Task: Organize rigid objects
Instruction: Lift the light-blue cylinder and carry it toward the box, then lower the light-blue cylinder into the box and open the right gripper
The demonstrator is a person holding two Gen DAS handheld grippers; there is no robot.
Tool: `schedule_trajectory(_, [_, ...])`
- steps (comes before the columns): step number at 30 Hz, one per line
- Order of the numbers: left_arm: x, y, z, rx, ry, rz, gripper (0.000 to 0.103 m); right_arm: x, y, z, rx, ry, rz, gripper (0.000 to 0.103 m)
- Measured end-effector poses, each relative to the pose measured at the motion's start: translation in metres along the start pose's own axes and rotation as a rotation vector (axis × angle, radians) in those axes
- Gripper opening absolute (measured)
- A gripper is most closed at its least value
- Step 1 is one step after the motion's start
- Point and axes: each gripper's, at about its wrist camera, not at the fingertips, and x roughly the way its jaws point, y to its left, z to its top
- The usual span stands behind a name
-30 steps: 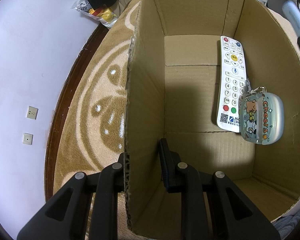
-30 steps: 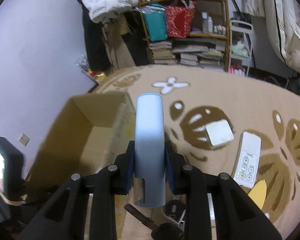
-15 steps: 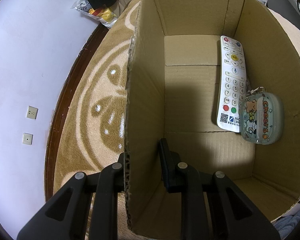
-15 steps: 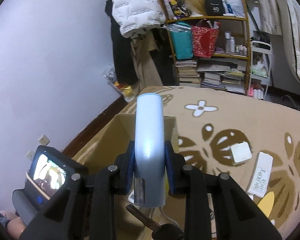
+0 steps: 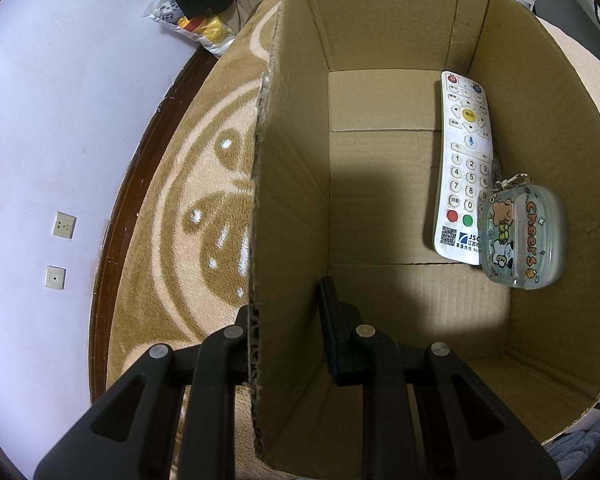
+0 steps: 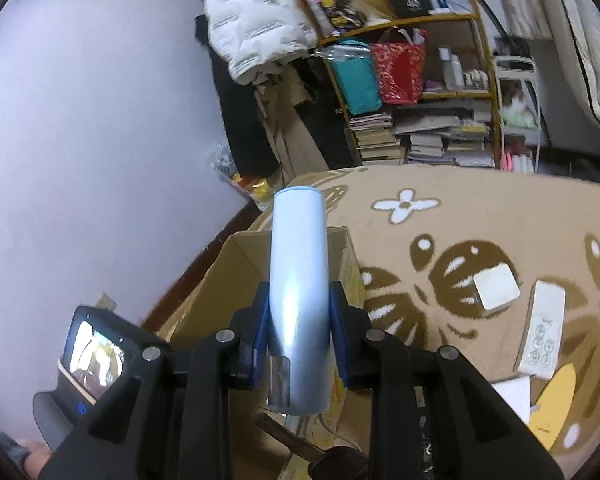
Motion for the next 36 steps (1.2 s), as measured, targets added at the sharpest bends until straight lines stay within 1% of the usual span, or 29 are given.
schedule_trajectory(3, [0.0, 0.0, 0.0, -0.001, 0.002, -0.001, 0.021, -0.003, -0.004, 0.0, -0.005, -0.035, -0.001, 0.029])
schedule_trajectory(7, [0.001, -0.001, 0.001, 0.001, 0.003, -0.001, 0.021, -0.009, -0.006, 0.003, 0.014, -0.078, 0.041, 0.029])
schedule_trajectory(10, [0.001, -0.001, 0.002, 0.001, 0.005, 0.0, 0.021, -0.008, 0.002, 0.006, -0.038, -0.06, 0.005, 0.028])
schedule_trajectory(14, [0.001, -0.001, 0.002, 0.0, 0.005, -0.001, 0.021, -0.004, 0.004, 0.003, -0.008, -0.025, 0.038, 0.028])
schedule_trajectory(17, [0.001, 0.0, 0.003, -0.003, 0.006, -0.003, 0.021, 0.0, 0.015, -0.001, -0.041, -0.004, 0.038, 0.028])
schedule_trajectory(22, [0.001, 0.001, 0.003, -0.005, 0.006, -0.006, 0.021, 0.012, 0.033, -0.014, -0.094, 0.04, 0.015, 0.028])
schedule_trajectory(26, [0.002, 0.002, 0.004, -0.008, 0.007, -0.009, 0.021, 0.025, 0.04, -0.027, -0.13, 0.098, -0.003, 0.028])
schedule_trajectory(28, [0.001, 0.001, 0.004, -0.007, 0.007, -0.008, 0.021, 0.032, 0.04, -0.032, -0.132, 0.134, -0.004, 0.028])
schedule_trajectory(31, [0.002, 0.002, 0.004, -0.008, 0.007, -0.011, 0.021, 0.043, 0.035, -0.04, -0.119, 0.184, -0.028, 0.028])
schedule_trajectory(33, [0.002, 0.003, 0.003, -0.012, 0.012, -0.021, 0.021, 0.041, 0.033, -0.042, -0.123, 0.163, -0.039, 0.028])
schedule_trajectory(36, [0.004, 0.005, 0.003, -0.019, 0.021, -0.023, 0.021, 0.034, 0.031, -0.034, -0.107, 0.136, -0.028, 0.028])
